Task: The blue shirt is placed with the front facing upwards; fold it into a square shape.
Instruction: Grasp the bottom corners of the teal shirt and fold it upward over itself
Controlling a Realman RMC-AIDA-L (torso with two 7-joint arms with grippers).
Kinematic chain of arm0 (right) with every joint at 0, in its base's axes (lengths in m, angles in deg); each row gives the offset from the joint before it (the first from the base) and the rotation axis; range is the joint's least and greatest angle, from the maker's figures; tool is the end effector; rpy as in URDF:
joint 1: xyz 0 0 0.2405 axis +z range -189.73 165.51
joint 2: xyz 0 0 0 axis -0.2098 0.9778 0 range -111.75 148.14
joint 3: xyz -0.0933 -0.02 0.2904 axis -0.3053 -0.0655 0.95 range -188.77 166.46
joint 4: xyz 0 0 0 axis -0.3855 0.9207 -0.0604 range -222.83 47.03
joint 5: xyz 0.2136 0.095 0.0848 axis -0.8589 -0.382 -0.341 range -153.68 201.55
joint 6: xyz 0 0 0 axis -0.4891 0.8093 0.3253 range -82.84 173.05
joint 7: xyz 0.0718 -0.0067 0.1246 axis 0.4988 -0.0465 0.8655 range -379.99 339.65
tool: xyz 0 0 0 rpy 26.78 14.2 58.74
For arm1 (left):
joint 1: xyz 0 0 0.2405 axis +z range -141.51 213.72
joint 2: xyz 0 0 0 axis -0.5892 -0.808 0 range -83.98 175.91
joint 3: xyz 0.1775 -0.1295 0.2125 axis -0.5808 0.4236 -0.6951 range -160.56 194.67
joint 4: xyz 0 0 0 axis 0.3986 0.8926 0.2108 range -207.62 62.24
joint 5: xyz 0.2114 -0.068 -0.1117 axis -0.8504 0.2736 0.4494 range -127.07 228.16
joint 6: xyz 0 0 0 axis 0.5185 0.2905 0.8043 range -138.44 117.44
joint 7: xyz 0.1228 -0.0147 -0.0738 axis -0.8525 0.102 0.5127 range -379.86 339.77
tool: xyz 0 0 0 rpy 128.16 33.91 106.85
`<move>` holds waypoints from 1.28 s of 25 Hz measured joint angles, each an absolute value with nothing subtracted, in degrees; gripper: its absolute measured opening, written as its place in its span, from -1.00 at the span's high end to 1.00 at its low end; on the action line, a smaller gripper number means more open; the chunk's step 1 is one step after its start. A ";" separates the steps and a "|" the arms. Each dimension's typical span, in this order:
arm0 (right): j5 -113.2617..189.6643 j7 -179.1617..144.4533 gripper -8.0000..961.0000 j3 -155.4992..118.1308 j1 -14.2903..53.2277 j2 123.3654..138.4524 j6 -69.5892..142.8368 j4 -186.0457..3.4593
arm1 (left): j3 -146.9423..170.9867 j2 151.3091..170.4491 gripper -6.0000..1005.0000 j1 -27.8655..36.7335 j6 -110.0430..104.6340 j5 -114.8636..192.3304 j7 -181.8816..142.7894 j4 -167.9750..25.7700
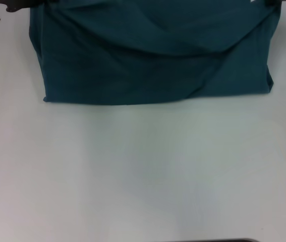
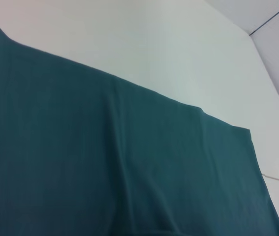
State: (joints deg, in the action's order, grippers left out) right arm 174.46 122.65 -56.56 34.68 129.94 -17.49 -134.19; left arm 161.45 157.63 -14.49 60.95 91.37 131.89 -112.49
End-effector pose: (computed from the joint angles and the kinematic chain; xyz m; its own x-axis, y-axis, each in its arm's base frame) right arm 0.2890 0.5289 0.0735 0.5316 -0.7635 -0.3667 -0.7827 -0.2772 -0.5573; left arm -0.2564 0.5262 0.0538 0.1914 0.8453 0.4988 0.9810 -0.1484 -0.1249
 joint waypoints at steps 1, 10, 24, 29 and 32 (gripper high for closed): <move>175.58 122.65 0.89 -57.15 34.96 130.42 -16.39 -134.15 | 161.36 157.63 0.89 -14.55 60.72 91.34 131.78 -112.45; 179.32 122.65 0.89 -58.38 36.31 132.72 -10.34 -134.11 | 159.72 157.64 0.89 -14.56 57.94 91.30 131.55 -112.32; 179.83 122.65 0.88 -60.60 36.31 133.27 -3.87 -129.64 | 157.96 157.97 0.89 -15.29 53.26 91.56 128.59 -109.77; 179.87 122.17 0.88 -61.58 36.41 133.38 -2.31 -129.15 | 157.67 158.33 0.89 -15.60 52.07 91.61 128.91 -109.55; 179.93 122.24 0.88 -63.71 36.88 133.45 0.04 -128.46 | 157.67 158.63 0.89 -15.67 51.10 91.48 129.03 -109.52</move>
